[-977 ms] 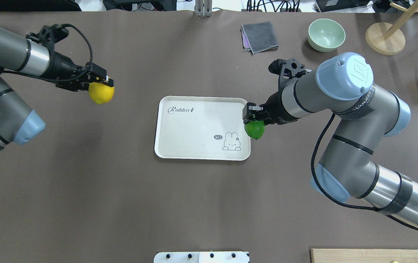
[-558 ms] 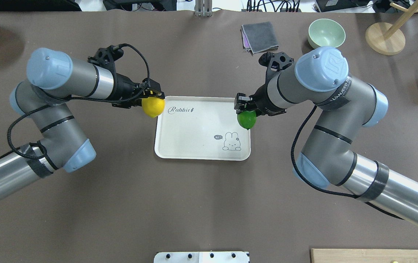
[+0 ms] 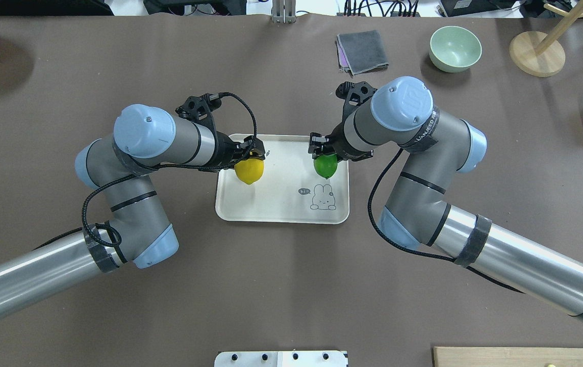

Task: Place all lemons on tray

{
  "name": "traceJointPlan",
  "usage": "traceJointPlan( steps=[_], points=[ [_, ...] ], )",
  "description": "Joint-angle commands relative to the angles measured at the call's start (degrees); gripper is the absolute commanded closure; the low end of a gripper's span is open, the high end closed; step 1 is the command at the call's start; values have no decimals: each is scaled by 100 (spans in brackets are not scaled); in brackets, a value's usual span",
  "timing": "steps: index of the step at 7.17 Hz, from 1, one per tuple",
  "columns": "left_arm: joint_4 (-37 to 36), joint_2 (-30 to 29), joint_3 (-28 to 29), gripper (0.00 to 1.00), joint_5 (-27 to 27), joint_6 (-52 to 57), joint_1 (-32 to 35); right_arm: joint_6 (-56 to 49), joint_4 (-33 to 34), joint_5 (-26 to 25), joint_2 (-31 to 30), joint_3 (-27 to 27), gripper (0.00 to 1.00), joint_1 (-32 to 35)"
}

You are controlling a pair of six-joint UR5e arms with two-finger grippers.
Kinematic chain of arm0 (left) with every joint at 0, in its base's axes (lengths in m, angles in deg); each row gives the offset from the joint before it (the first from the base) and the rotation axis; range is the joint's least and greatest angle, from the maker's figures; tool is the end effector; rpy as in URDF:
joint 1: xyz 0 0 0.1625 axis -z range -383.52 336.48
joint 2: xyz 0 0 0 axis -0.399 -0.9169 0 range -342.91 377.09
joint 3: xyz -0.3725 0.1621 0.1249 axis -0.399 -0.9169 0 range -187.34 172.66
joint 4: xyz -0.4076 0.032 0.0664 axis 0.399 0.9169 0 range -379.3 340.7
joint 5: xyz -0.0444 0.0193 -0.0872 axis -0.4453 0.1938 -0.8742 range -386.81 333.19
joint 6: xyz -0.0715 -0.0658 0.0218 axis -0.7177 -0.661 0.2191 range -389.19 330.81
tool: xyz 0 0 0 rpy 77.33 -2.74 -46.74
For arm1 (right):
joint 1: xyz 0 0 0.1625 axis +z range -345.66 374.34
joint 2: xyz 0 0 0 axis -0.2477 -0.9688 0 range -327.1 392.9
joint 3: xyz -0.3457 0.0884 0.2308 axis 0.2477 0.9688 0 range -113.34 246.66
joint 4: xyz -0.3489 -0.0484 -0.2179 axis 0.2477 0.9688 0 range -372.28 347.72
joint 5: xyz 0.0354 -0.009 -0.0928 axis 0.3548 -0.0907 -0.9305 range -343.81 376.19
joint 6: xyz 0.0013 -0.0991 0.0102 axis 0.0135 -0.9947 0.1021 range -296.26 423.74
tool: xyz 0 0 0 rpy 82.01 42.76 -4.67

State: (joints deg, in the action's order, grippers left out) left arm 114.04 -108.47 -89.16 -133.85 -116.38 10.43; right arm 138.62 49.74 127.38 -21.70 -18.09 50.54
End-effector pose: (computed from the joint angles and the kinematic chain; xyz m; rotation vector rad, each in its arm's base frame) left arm 0.5377 -0.4875 0.2652 0.1411 1.2467 -0.2873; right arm -0.5210 -0.5018 0.2763 0.1300 -1.0492 0.1454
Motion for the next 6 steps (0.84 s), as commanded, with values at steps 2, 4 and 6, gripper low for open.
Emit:
traceJointPlan(
  steps=[2,4,6],
  points=[
    [-186,-3,8,100,-19,36,-55,-9,-14,0,-7,38,100,-201],
    [-195,-3,8,3,24,27,-55,-53,-14,-9,-16,90,3,-201],
    [-178,32,-62,2,42,36,-38,-44,-14,52,115,38,0,-96]
  ],
)
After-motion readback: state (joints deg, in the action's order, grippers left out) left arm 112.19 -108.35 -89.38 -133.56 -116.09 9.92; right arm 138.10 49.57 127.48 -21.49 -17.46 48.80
